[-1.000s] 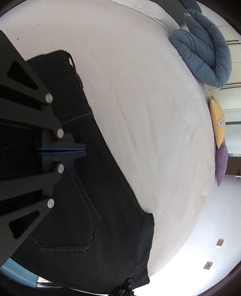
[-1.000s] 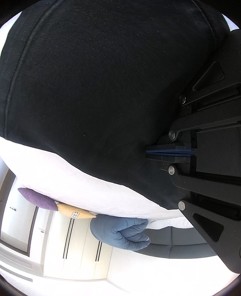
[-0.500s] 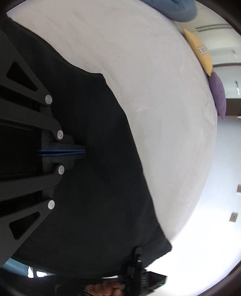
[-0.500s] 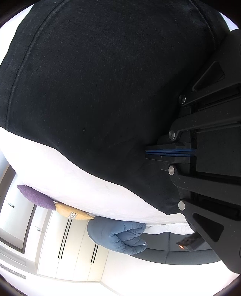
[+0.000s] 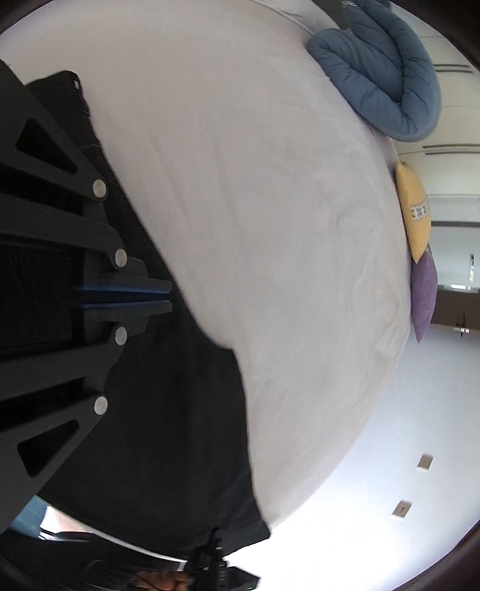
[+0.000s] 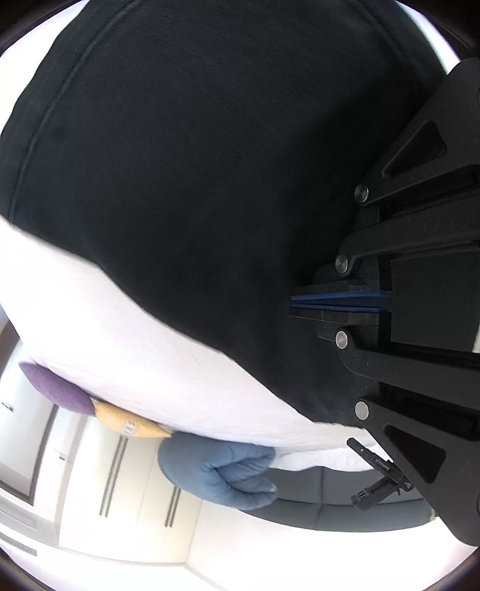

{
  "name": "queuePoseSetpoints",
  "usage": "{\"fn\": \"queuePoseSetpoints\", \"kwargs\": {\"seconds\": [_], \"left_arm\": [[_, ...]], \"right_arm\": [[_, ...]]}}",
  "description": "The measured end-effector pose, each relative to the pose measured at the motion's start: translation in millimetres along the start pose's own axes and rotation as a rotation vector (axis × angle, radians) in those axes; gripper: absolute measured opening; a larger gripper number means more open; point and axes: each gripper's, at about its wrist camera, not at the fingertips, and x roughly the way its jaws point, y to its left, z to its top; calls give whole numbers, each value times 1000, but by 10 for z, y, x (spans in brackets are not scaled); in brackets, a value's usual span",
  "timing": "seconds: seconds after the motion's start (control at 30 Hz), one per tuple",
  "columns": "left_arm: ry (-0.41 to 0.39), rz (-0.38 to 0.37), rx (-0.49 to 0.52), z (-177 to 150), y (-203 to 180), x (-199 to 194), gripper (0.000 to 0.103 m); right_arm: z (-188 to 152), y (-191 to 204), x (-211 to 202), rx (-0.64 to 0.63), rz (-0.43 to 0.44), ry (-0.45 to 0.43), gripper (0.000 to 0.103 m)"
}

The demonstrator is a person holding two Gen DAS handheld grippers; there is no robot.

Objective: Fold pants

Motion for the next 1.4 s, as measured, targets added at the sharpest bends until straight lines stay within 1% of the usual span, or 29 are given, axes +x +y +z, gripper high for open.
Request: {"fn": "queuePoseSetpoints", "kwargs": {"seconds": [0.03, 0.07, 0.1, 0.17, 0.2, 0.23, 0.27, 0.3, 0.33, 0.37, 0.4, 0.47, 0.53, 0.57, 0.67, 0.73, 0.77, 0.8, 0.83, 0.87, 0.9, 0.93, 1.0, 1.07, 1.13, 1.2, 1.23, 1.27, 1.4], "left_arm": [[6, 18, 41, -109, -138, -109, 3], [18, 23, 51, -251, -222, -187, 3], [27, 15, 38, -382, -293, -215, 3], [37, 9, 1, -656, -311, -220, 9], [57, 20, -8, -736, -266, -169, 9], [107, 57, -6, -911, -256, -15, 10], [122, 74, -4, -1057, -220, 80, 10], [57, 29, -51, -1158, -116, 77, 10], [44, -22, -125, -1183, 5, 78, 7], [38, -57, -201, -1191, 124, 80, 6], [32, -79, -263, -1183, 253, 72, 6], [30, -51, -226, -1159, 270, 77, 6], [37, -30, -171, -1139, 224, 91, 6], [40, -24, -169, -1021, 272, 121, 6], [43, 1, -185, -991, 207, 116, 5], [56, 37, -199, -942, 142, 78, 5], [57, 55, -190, -865, -47, 75, 4], [46, 64, -168, -844, -120, 10, 6], [26, 62, -147, -777, -274, -68, 6], [13, 49, -138, -695, -370, -118, 7], [1, 45, -131, -628, -489, -142, 15], [-11, 50, -125, -550, -629, -146, 27], [-26, 22, -113, -441, -862, -89, 38], [-5, 11, -88, -373, -1078, 59, 39], [38, 14, -62, -375, -1209, 213, 39], [109, 19, -64, -467, -1200, 326, 39], [97, 15, -63, -534, -1201, 354, 39], [74, 9, -63, -560, -1162, 370, 39], [76, -2, -74, -605, -1150, 370, 39]], "right_arm": [[-74, 105, 19, -23, 28, 12, 0], [-163, 222, 55, -49, 57, 29, 0], [-270, 343, 120, -75, 87, 58, 0], [-464, 504, 296, -108, 129, 125, 0], [-569, 540, 416, -116, 138, 161, 0], [-636, 525, 516, -112, 130, 190, 0], [-696, 461, 623, -99, 103, 221, 1], [-729, 360, 692, -92, 63, 234, 0], [-728, 279, 697, -88, 78, 230, 0], [-704, 218, 650, -85, 97, 215, 0], [-648, 162, 533, -91, 70, 177, 0], [-514, 27, 316, -69, 25, 112, 0], [-330, -256, -27, 5, -23, 8, 0], [-256, -421, -225, 57, -45, -47, 0], [-148, -777, -815, 177, -144, -215, 0], [-140, -846, -1132, 235, -212, -297, 0], [-150, -799, -1228, 232, -230, -323, 0], [-172, -704, -1283, 218, -234, -342, 6], [-207, -568, -1274, 188, -217, -345, 7], [-237, -457, -1208, 164, -175, -325, 7], [-279, -326, -1075, 139, -120, -281, 7], [-335, -160, -881, 106, -64, -223, 7], [-456, 144, -441, 30, 26, -103, 7], [-571, 291, -82, 4, 50, -21, 7], [-608, 166, 138, 63, 33, 16, 7], [-592, -82, 141, 150, 0, -2, 7], [-556, -219, 56, 179, 14, -36, 5], [-532, -348, -110, 195, 4, -79, 5], [-306, -844, -964, 251, -102, -278, 6]]}}
